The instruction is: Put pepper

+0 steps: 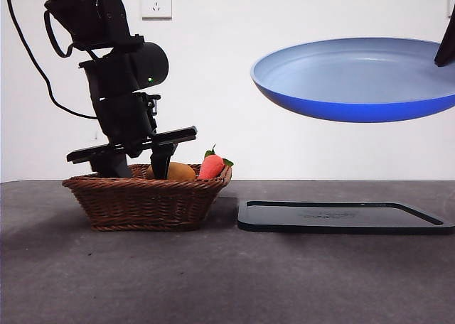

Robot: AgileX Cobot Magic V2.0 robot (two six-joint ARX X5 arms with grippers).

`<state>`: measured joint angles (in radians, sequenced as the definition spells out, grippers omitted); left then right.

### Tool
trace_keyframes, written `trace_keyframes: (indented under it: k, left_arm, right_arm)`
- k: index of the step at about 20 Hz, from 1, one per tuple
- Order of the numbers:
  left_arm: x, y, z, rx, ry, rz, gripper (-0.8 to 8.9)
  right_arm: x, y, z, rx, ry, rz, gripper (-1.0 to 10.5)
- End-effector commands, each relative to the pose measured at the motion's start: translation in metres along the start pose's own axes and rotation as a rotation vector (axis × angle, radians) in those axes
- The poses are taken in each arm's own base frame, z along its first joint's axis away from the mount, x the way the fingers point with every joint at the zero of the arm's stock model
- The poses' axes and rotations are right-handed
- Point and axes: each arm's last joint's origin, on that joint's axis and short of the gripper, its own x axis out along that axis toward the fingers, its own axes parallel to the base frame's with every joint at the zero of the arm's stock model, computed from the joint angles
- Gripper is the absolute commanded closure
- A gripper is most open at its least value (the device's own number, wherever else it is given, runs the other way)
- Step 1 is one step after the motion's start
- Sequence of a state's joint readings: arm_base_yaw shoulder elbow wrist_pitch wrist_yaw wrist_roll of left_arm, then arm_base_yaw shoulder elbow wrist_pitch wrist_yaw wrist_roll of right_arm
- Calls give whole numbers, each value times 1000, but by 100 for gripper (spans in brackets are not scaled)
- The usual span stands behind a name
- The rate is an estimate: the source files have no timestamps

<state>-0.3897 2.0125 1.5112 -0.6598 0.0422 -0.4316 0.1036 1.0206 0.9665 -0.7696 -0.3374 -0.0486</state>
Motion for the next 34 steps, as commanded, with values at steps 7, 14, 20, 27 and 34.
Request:
trace_keyframes:
  k: [7,14,20,27,34]
  left_arm:
    - [-1,-6,5,-10,-9,-23,741]
    - [-43,-20,25,3,-92,-124,741]
    - [-101,-30,25,76,-134,-335,741]
    - [-133,-71,-9,324,-85,-470,741]
    - [-98,-124,-50,601,-59,-270,740]
  right_arm:
    - [-3,1,6,-5,-26,4,941]
    - [-1,0,7,-1,-18,1,941]
    - [26,-9,11,75,42,0,941]
    - [93,-21,16,238,154,86,941]
    - [111,1,17,242,176,145,941]
